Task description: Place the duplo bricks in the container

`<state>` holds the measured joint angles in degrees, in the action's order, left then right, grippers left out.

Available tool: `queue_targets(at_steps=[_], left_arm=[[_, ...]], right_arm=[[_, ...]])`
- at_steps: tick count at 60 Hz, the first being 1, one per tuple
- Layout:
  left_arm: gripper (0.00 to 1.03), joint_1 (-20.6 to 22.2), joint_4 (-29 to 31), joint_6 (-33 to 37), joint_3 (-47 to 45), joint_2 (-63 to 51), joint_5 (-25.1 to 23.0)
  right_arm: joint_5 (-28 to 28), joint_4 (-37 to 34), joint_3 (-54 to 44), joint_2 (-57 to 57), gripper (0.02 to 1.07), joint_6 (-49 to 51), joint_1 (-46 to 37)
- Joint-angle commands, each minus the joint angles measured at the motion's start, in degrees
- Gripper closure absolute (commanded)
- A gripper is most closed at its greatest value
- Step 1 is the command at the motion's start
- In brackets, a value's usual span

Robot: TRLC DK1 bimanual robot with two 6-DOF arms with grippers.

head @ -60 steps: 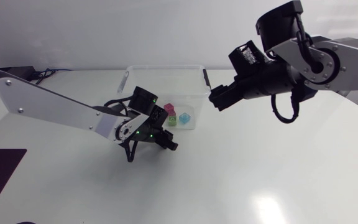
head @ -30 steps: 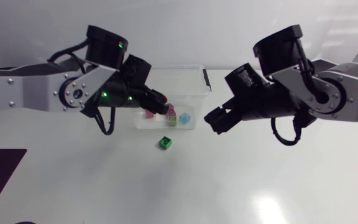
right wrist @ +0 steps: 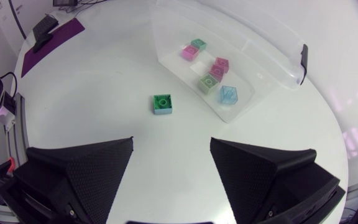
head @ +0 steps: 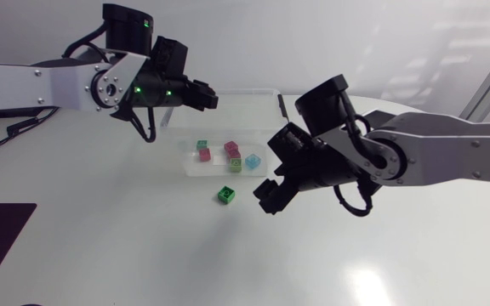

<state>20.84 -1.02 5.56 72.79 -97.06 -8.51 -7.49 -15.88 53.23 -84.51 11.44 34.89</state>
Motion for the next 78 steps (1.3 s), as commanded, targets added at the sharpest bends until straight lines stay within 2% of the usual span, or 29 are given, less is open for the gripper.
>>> queue_targets(at_steps=[1, 4, 6, 11, 14, 19, 41, 61, 70, 78], left_arm=[[0.76, -1.1, -1.3, -1.1, 3.7, -5.0, -0.3], [0.75, -1.9, -1.3, -1.1, 5.4, -7.4, -0.3], [0.69, -2.2, -1.3, -1.1, 6.6, -8.9, -0.3], [0.36, -3.0, -1.5, -1.2, 8.7, -11.3, -0.2], [0.19, -3.2, -1.5, -1.2, 9.2, -11.7, -0.3], [0.06, -3.2, -1.5, -1.1, 9.0, -11.0, -0.3], [0.05, -5.2, -1.6, -0.9, 1.7, 1.1, -0.5], [0.05, -9.5, -1.5, -0.6, -10.4, 15.6, -5.0], [0.05, -12.0, -1.4, -0.6, -15.8, 21.5, -7.7], [0.05, -12.5, -1.0, 0.2, -19.7, 26.0, -8.0]], right_arm=[[0.1, 1.1, -0.8, -2.8, 0.17, 1.7, 1.1], [0.2, 1.6, -0.5, -4.1, 0.17, 2.1, 1.6], [0.2, 1.6, -0.1, -5.1, 0.17, 2.5, 1.8], [0.5, 1.6, 1.3, -7.9, 0.17, 3.1, 2.6], [0.8, 1.6, 2.4, -10.0, 0.17, 3.4, 3.1], [1.9, 1.6, 4.7, -13.8, 0.15, 3.8, 3.9], [3.2, -0.2, 16.6, -27.1, 0.12, 3.5, 5.7], [4.8, -1.9, 22.9, -33.6, 0.12, 3.7, 6.2], [5.6, -5.0, 25.8, -35.1, 0.13, 3.6, 6.2], [6.2, -6.9, 28.1, -36.3, 0.16, 3.1, 6.3]])
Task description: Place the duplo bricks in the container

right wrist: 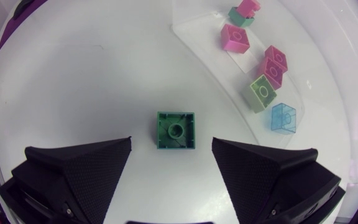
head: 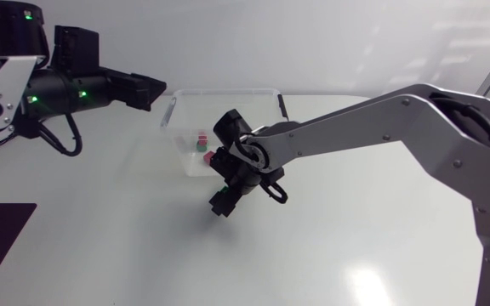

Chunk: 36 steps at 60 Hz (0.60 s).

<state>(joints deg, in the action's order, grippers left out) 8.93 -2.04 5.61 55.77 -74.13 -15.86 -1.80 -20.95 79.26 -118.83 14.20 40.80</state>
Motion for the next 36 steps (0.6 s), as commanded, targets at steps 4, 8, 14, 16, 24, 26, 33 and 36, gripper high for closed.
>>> queue_targets(at_steps=[4, 8, 14, 16, 24, 26, 33, 36], left_arm=[[0.05, -0.8, 0.4, 0.5, -4.0, 4.7, -0.7], [0.05, -1.2, 0.8, 0.6, -5.1, 6.5, -0.7], [0.05, -1.6, 0.9, 1.1, -6.7, 8.6, -0.7], [0.05, -1.7, 0.9, 1.2, -7.3, 9.2, -0.7], [0.05, -2.2, 0.8, 1.5, -8.7, 11.2, -0.7], [0.05, -2.3, 0.8, 1.6, -9.0, 11.6, -0.7], [0.05, -2.7, 0.9, 1.8, -9.6, 13.2, -0.7], [0.05, -2.7, 0.9, 2.0, -10.0, 13.7, -0.7]], right_arm=[[0.6, -3.5, 3.2, -2.6, 0.16, 0.2, 0.5], [0.6, -5.9, 4.5, -3.2, 0.19, 0.0, 0.5], [0.6, -8.0, 5.7, -3.8, 0.22, -0.3, 0.5], [0.6, -9.0, 6.5, -4.0, 0.22, -0.3, 0.5], [0.5, -11.5, 9.0, -5.5, 0.26, -0.2, 0.5], [0.5, -11.7, 9.5, -5.8, 0.27, -0.2, 0.5], [0.5, -13.5, 11.5, -7.0, 0.3, -0.6, 0.5], [0.6, -13.8, 12.1, -7.4, 0.32, -0.8, 0.5]])
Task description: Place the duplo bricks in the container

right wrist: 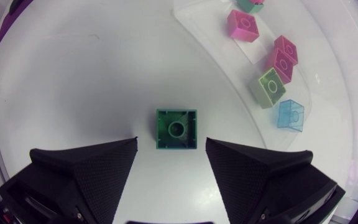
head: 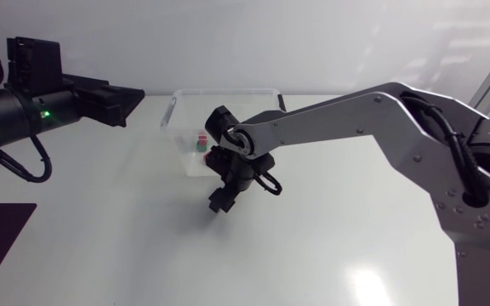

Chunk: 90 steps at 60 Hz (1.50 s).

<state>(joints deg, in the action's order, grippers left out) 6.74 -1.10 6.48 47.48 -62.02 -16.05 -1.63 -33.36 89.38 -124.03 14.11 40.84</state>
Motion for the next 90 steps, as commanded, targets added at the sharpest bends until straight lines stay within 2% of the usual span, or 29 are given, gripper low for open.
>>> queue_targets(at_steps=[1, 5, 18, 30, 50, 62, 75, 90], left_arm=[[0.05, -0.5, 0.0, 1.3, -1.8, 1.9, -0.6], [0.05, -0.5, 0.0, 1.3, -2.0, 2.0, -0.6], [0.05, -0.5, 0.0, 1.5, -2.6, 2.7, -0.6], [0.05, -0.7, 0.1, 1.5, -4.0, 4.8, -0.5], [0.05, -2.5, 3.0, 1.5, -5.5, 10.4, -0.5], [0.05, -3.8, 5.1, 1.7, -8.9, 17.5, -0.5], [0.05, -6.0, 7.4, 2.3, -12.2, 23.2, -0.5], [0.05, -8.5, 10.0, 2.7, -13.6, 28.3, -0.5]], right_arm=[[0.3, -1.4, 2.4, -2.4, 0.34, -0.8, 0.5], [0.4, -2.1, 3.3, -3.0, 0.37, -1.1, 0.6], [0.3, -4.3, 5.2, -4.8, 0.58, -1.6, 0.7], [0.3, -3.5, 1.6, -1.9, 0.79, -1.8, 1.0], [0.8, -3.9, -6.1, 14.0, 0.8, -2.8, 2.4], [2.3, -7.6, -2.3, 23.5, 0.8, -3.5, 1.3], [2.9, -8.4, 3.8, 24.0, 0.8, -4.0, -3.0], [2.9, -4.0, 8.2, 18.1, 0.8, -5.1, -8.0]])
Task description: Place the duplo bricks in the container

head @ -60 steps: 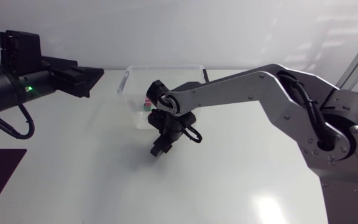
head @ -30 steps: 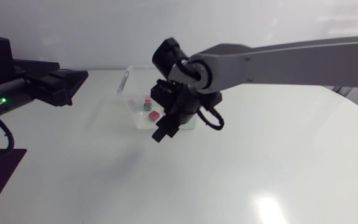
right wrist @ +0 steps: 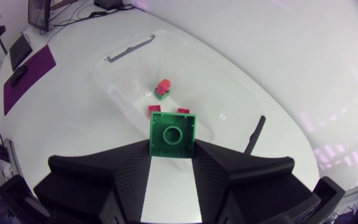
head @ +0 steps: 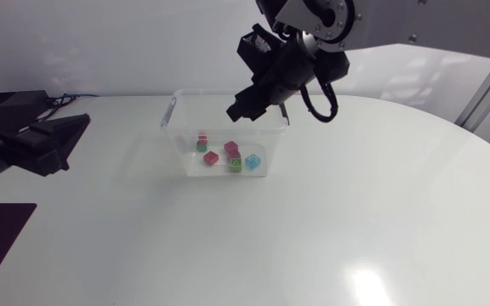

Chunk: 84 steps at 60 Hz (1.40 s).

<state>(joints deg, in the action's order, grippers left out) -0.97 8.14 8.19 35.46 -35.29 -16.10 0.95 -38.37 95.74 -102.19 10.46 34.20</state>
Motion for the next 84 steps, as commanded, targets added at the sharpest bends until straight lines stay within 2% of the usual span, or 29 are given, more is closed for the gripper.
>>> queue_targets(at_steps=[1, 9, 15, 20, 23, 37, 58, 73, 84], left_arm=[[0.05, -0.8, 0.8, 1.0, -1.7, 1.7, -0.3], [0.05, -0.9, 2.1, 1.0, -2.7, 4.3, -0.3], [0.05, -0.9, 2.9, 1.0, -3.2, 5.8, -0.2], [0.05, -1.1, 3.5, 1.0, -3.5, 6.9, 0.0], [0.05, -1.6, 3.9, 1.0, -3.7, 7.3, 0.1], [0.05, -1.8, 4.8, 1.4, -5.4, 11.0, 1.1], [0.05, -6.8, 6.1, 2.4, -9.8, 20.4, 2.0], [0.05, -9.8, 3.8, 2.5, -13.4, 24.1, 2.8], [0.05, -10.1, 1.2, 2.6, -16.4, 25.7, 4.1]], right_arm=[[0.3, 1.4, 2.0, -4.2, 0.8, -1.4, -1.6], [0.4, 3.3, 4.5, -8.4, 0.77, -2.0, -2.2], [1.1, 3.7, 5.8, -10.3, 0.51, -2.2, -2.3], [1.7, 3.7, 5.9, -10.2, 0.2, -2.4, -2.4], [1.6, 3.7, 5.4, -9.5, 0.06, -2.5, -2.7], [1.8, 6.6, -2.7, 0.1, 0.06, -3.0, -5.5], [5.3, 14.4, -26.7, 25.1, 0.06, -2.9, -14.3], [7.1, 19.5, -41.7, 38.1, 0.06, -1.2, -20.6], [7.6, 22.9, -51.1, 46.9, 0.07, 0.3, -25.1]])
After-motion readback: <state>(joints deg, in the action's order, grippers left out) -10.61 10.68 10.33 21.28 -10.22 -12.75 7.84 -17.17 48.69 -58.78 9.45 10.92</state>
